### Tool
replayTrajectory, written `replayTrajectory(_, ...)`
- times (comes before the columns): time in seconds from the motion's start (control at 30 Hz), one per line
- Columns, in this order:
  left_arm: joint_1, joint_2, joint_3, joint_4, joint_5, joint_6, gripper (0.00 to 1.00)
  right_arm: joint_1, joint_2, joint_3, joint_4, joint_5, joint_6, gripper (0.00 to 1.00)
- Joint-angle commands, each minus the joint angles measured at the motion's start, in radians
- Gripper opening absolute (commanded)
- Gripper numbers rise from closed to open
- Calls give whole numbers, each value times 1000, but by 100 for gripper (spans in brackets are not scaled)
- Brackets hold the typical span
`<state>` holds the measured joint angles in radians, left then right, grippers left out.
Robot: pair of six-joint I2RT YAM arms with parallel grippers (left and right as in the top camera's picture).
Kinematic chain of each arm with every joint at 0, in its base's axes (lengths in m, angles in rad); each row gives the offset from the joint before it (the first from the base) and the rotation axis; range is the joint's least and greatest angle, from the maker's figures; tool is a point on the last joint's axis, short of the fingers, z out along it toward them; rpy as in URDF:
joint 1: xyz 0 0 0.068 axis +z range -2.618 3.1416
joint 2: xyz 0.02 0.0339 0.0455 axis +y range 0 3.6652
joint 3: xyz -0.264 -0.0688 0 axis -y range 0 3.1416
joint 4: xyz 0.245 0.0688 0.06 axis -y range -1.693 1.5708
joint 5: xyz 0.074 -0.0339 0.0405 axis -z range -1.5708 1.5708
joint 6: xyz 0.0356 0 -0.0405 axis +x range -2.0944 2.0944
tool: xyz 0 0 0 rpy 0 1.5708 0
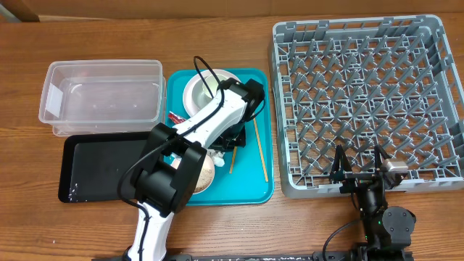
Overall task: Sort waste into correct bins and load items into the dishwasher
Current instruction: 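Lift the tissue with the left gripper and drop it into the clear bin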
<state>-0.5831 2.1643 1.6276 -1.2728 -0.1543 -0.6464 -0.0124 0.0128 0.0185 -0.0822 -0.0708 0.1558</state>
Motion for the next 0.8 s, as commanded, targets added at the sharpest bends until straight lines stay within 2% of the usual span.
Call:
replayTrajectory(0.0,-7,-1,103,-44,62,50,4,-1,-10,-11,5,2,-7,100)
replayTrajectory(0.37,40,-2,484,-301,57,134,4,-1,-10,-11,5,2,-7,100)
replayTrajectory(0.57,199,-2,583,-366,48,134,4,-1,-10,-11,5,2,-7,100)
replayTrajectory(0.77,390,-2,583,-380,160,139,4,-1,-10,-11,5,2,-7,100)
